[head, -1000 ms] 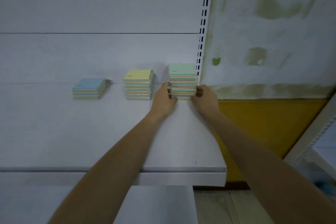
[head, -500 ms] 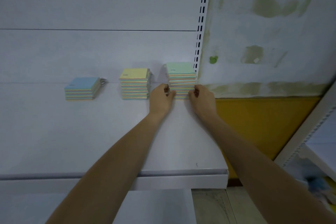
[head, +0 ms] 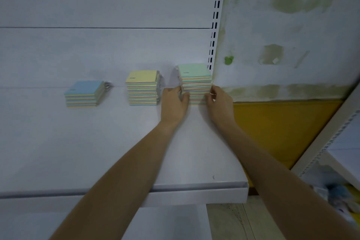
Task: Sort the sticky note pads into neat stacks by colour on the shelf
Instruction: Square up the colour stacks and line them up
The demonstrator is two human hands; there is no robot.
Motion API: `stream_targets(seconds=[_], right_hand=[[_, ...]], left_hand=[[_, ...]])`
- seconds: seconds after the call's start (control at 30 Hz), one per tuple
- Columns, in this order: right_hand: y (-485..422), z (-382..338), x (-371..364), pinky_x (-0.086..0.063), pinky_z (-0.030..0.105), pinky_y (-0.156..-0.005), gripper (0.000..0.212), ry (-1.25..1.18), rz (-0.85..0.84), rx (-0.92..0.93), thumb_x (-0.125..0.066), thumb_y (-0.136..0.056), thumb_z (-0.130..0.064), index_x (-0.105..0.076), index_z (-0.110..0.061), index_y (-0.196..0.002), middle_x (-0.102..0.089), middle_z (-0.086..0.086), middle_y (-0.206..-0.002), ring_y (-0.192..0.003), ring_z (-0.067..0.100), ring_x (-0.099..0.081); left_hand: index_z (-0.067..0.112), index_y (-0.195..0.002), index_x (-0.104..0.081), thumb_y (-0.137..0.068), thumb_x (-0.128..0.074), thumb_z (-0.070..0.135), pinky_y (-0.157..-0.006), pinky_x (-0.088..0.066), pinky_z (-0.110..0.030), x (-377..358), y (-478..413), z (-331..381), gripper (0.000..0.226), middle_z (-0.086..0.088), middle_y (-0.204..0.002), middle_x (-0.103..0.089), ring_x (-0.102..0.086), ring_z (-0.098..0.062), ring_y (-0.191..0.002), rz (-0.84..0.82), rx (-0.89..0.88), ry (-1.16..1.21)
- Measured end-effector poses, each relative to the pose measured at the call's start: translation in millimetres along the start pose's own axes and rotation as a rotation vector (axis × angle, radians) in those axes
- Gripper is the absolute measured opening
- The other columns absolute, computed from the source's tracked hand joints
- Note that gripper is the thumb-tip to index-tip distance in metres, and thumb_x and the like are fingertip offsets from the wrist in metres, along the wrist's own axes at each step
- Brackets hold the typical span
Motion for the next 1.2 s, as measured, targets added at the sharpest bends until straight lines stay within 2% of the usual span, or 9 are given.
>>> stream_targets(seconds=[0.13, 0.33, 0.43, 0.57, 0.73, 0.8, 0.93, 1.1, 1.2], right_hand=[[0, 0, 1, -0.038, 0.024, -0.080, 0.027, 0.014, 0.014, 0.005, -0.043, -0.093, -0.011, -0.056, -0.005, -0.116, -0.065, 0.014, -0.113, -0.105, 0.026, -0.058], [0, -1, 4, -0.038, 0.024, -0.083, 0.026, 0.010, 0.038, 0.022, -0.045, -0.093, -0.010, -0.056, -0.002, -0.115, -0.064, 0.016, -0.114, -0.106, 0.027, -0.058], [3, -3, 10, -0.036, 0.023, -0.088, 0.035, -0.059, 0.092, 0.006, -0.048, -0.091, -0.012, -0.048, -0.001, -0.125, -0.056, 0.015, -0.123, -0.115, 0.026, -0.052], [-6, -7, 21, -0.039, 0.034, -0.106, 0.049, -0.218, 0.140, -0.031, -0.051, -0.091, -0.017, -0.037, -0.005, -0.137, -0.049, 0.012, -0.136, -0.124, 0.022, -0.047], [-11, -6, 13, -0.040, -0.001, -0.073, 0.034, -0.386, 0.172, -0.069, -0.049, -0.092, -0.017, -0.054, -0.004, -0.123, -0.059, 0.011, -0.122, -0.106, 0.015, -0.056], [-9, 0, 13, -0.037, -0.009, -0.065, 0.031, -0.417, 0.203, -0.069, -0.049, -0.092, -0.012, -0.056, -0.002, -0.120, -0.061, 0.012, -0.120, -0.101, 0.013, -0.056], [-12, 8, 16, -0.039, -0.008, -0.063, 0.028, -0.483, 0.227, -0.100, -0.051, -0.091, -0.011, -0.059, -0.002, -0.116, -0.065, 0.013, -0.115, -0.095, 0.008, -0.055], [-12, 4, 14, -0.043, -0.004, -0.068, 0.035, -0.497, 0.215, -0.055, -0.050, -0.092, -0.012, -0.051, -0.009, -0.127, -0.060, 0.001, -0.106, -0.093, 0.008, -0.055], [-11, -2, 13, -0.043, 0.005, -0.079, 0.037, -0.423, 0.203, -0.007, -0.046, -0.094, -0.013, -0.049, -0.011, -0.131, -0.060, 0.005, -0.116, -0.098, 0.007, -0.052]], left_hand=[[-0.004, -0.093, -0.067, -0.092, -0.050, 0.012, -0.064, -0.032, -0.016, 11, 0, 8, 0.023, -0.023, -0.094, -0.070, -0.059, -0.020, -0.084, 0.057, -0.009, 0.091], [-0.004, -0.110, -0.064, -0.089, -0.056, 0.011, -0.071, -0.035, -0.008, 14, -2, 0, 0.026, -0.019, -0.109, -0.069, -0.063, -0.021, -0.098, 0.044, 0.102, 0.210], [0.000, -0.124, -0.053, -0.091, -0.054, 0.016, -0.078, -0.037, -0.013, 12, -3, -4, 0.037, -0.016, -0.117, -0.063, -0.061, -0.024, -0.107, 0.039, 0.154, 0.222], [0.004, -0.133, -0.043, -0.091, -0.052, 0.014, -0.084, -0.042, -0.020, 20, -8, 8, 0.044, -0.013, -0.127, -0.055, -0.057, -0.022, -0.112, 0.071, 0.112, 0.308], [-0.001, -0.122, -0.053, -0.089, -0.051, 0.006, -0.068, -0.043, -0.004, 20, -17, 14, 0.033, -0.016, -0.119, -0.062, -0.058, -0.015, -0.099, 0.102, 0.019, 0.299], [-0.003, -0.121, -0.054, -0.089, -0.053, 0.006, -0.069, -0.044, -0.001, 18, -18, 12, 0.033, -0.018, -0.117, -0.063, -0.058, -0.015, -0.097, 0.122, -0.005, 0.307], [-0.001, -0.123, -0.056, -0.090, -0.053, 0.010, -0.076, -0.044, -0.007, 13, -23, 12, 0.035, -0.019, -0.117, -0.063, -0.062, -0.025, -0.104, 0.106, -0.035, 0.286], [0.003, -0.128, -0.050, -0.088, -0.055, 0.004, -0.076, -0.048, -0.002, 16, -20, 13, 0.040, -0.004, -0.108, -0.060, -0.057, -0.010, -0.092, 0.070, -0.055, 0.347], [0.002, -0.125, -0.054, -0.088, -0.055, 0.003, -0.074, -0.042, 0.005, 17, -19, 16, 0.037, -0.014, -0.118, -0.061, -0.059, -0.019, -0.102, 0.068, -0.121, 0.300]])
Point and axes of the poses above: each hand's wrist, its own y-axis away from the middle knuckle, its own x-axis out of the back of the hand, z = x × y, the point moved 10 cm from there along -y, towards the middle knuckle
